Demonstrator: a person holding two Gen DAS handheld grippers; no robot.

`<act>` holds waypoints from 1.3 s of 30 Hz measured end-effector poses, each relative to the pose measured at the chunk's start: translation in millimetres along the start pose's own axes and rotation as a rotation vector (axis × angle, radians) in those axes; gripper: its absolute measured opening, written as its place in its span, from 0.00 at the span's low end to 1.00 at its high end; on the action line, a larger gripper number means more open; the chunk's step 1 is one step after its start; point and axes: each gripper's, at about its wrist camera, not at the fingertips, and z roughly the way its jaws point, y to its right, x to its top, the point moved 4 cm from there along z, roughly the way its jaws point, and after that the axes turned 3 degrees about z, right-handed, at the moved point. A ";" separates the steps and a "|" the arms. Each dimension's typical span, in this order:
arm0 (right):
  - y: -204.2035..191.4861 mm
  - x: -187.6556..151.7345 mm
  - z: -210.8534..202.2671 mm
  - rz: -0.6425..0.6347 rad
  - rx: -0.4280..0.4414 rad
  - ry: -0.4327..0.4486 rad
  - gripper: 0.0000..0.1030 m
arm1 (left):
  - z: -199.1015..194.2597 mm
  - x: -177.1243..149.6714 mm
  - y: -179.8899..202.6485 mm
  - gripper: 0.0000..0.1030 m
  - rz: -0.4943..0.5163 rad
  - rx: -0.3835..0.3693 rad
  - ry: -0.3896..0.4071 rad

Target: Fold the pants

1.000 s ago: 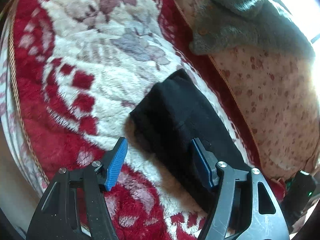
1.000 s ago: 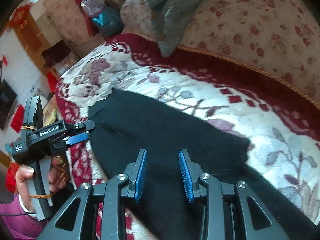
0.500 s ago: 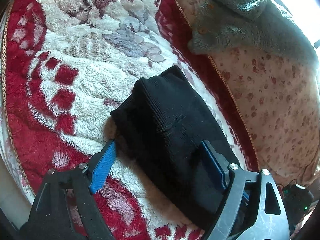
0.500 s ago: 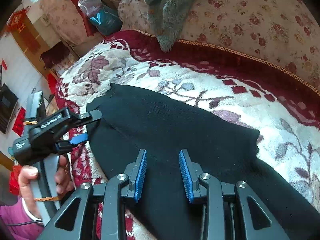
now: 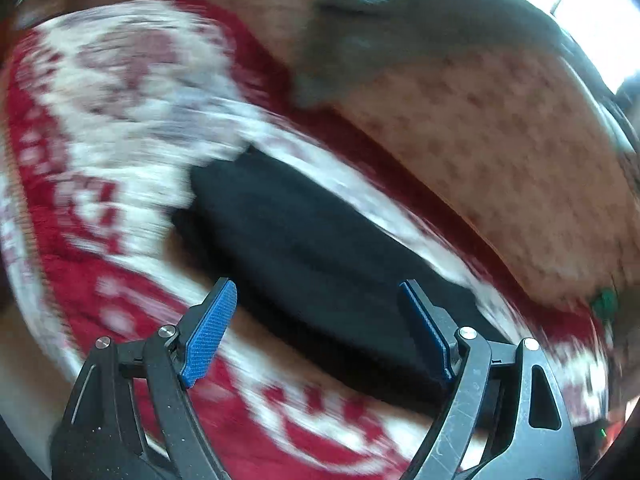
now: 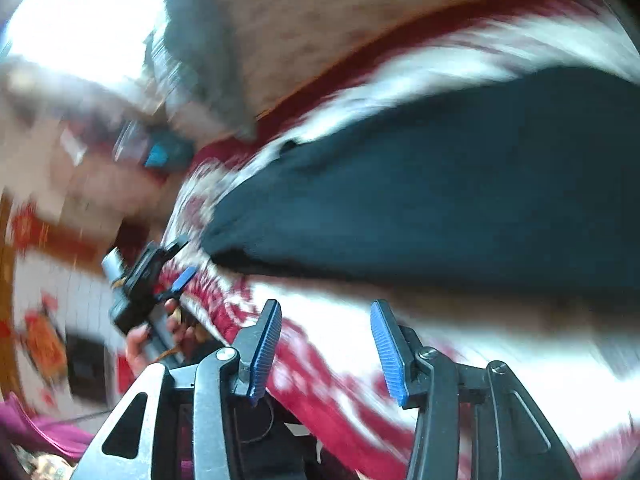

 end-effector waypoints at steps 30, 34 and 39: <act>99.2 2.8 -127.2 0.186 0.059 0.333 0.47 | 129.6 -162.7 442.9 0.81 1.087 -0.690 -0.756; 99.5 2.0 -125.5 0.168 0.065 0.358 0.47 | 148.3 -186.3 456.9 0.81 1.178 -0.687 -0.832; 95.5 6.7 -120.3 0.138 0.053 0.375 0.47 | 155.1 -211.9 466.6 0.81 1.264 -0.710 -0.872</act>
